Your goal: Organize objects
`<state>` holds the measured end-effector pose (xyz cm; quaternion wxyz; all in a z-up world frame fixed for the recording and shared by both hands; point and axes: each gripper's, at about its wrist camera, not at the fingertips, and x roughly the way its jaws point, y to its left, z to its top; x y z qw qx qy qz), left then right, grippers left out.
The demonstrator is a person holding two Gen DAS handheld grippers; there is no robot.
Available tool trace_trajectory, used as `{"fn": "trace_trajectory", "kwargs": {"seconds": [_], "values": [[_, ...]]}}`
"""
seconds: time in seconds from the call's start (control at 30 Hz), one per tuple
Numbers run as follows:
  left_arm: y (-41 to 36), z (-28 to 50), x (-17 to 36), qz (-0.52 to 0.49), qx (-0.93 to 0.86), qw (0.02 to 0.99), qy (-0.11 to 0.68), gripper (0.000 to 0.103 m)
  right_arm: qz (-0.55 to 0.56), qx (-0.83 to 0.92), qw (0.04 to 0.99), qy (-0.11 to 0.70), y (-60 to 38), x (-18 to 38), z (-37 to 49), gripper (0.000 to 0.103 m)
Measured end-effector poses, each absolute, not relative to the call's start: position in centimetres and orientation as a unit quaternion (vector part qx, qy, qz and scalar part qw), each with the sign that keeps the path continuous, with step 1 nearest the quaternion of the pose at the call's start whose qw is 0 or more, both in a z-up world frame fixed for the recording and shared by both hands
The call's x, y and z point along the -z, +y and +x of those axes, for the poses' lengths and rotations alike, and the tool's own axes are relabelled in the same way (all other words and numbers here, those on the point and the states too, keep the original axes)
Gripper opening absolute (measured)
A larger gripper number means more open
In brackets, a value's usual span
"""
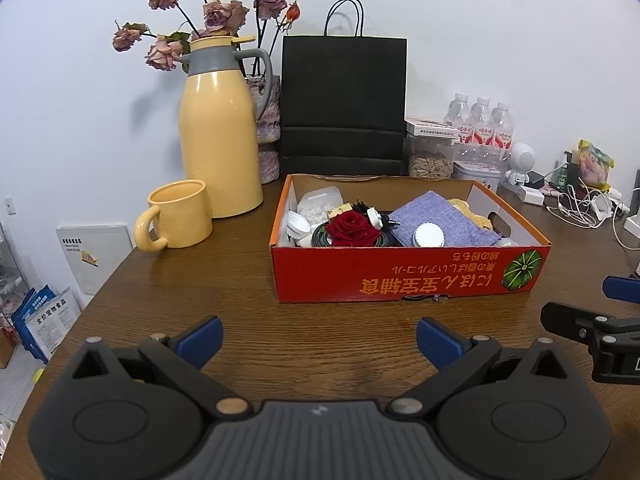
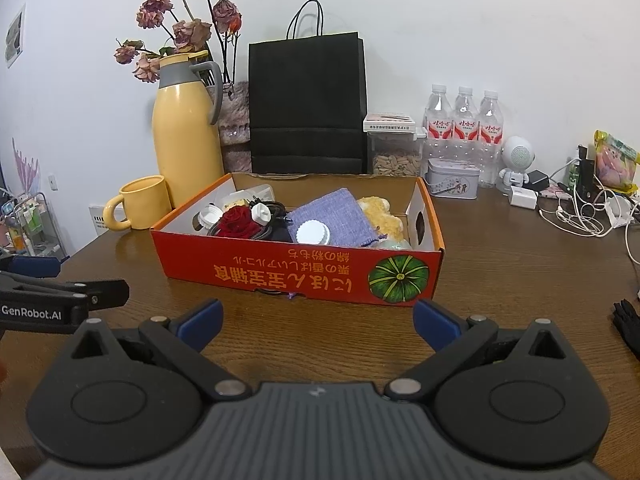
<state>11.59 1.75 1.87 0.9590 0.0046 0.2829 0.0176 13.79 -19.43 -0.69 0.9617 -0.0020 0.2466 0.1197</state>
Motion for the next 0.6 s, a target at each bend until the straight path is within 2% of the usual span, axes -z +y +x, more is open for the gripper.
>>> {"fn": "trace_trajectory", "kwargs": {"seconds": [0.6], "values": [[1.65, 11.51, -1.76, 0.003, -0.017, 0.959, 0.281, 0.103, -0.002, -0.119, 0.962, 0.247, -19.40, 0.67, 13.75, 0.103]]}}
